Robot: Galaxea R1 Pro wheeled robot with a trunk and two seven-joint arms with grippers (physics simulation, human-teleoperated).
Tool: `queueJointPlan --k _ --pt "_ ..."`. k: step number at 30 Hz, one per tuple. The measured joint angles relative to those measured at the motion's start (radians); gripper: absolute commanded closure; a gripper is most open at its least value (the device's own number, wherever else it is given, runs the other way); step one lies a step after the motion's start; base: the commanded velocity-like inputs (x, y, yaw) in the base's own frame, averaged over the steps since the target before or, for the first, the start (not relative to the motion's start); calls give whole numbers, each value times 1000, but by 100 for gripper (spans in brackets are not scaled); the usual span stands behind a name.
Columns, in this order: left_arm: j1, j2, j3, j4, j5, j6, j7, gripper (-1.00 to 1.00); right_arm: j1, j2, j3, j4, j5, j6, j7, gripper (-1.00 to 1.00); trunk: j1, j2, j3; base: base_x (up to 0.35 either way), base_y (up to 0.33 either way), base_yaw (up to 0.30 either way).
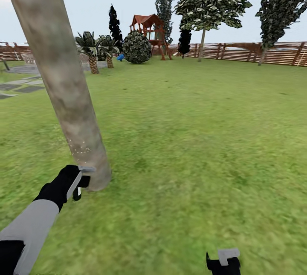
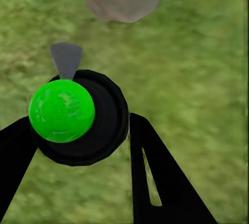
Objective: In the garden, pick up the pesticide atomizer on the floor and spray pesticide onto both trees until each tree trunk is fully covered.
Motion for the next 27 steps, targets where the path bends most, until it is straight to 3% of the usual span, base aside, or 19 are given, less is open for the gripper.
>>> queueJointPlan --k 4,7,8,10,12,13,14,16,18,20,27 --pt "-13 -35 -1 -73 -6 39 0 100 0 0 0 0 0 0 0 -100 0 0 0 249 -205 276" --pt "-17 -21 2 -96 -12 88 -1 100 0 0 0 0 0 0 0 -100 0 0 0 273 -197 198" --pt "-21 3 4 -99 -16 96 -1 100 0 0 0 0 0 0 0 -100 0 0 0 275 -197 30" --pt "-23 24 4 -100 -1 98 -4 100 0 0 0 0 0 0 0 -100 0 0 0 274 -194 14" --pt "-30 12 1 -115 8 99 -5 100 0 -1 -1 0 0 0 0 -100 0 0 0 99 -67 2" --pt "-36 -16 -1 -139 10 109 -6 100 0 -2 -1 0 0 0 0 -100 0 0 0 14 -9 0" --pt "-42 -29 -2 -147 9 124 -5 100 0 -2 0 0 0 0 0 -100 0 0 0 9 -6 0" --pt "-62 -27 -2 -153 -1 137 -4 100 0 -2 0 0 0 0 0 -100 0 0 0 3 -2 0" --pt "-79 -9 2 -155 -8 145 -4 100 0 -2 0 0 0 1 0 -100 0 0 0 0 0 0" --pt "-81 33 4 -155 -6 146 -5 100 0 -2 0 0 0 1 0 -100 0 0 0 0 0 0" --pt "-81 108 6 -155 5 146 -35 100 0 -2 -1 0 0 1 1 -100 0 0 0 0 0 0"
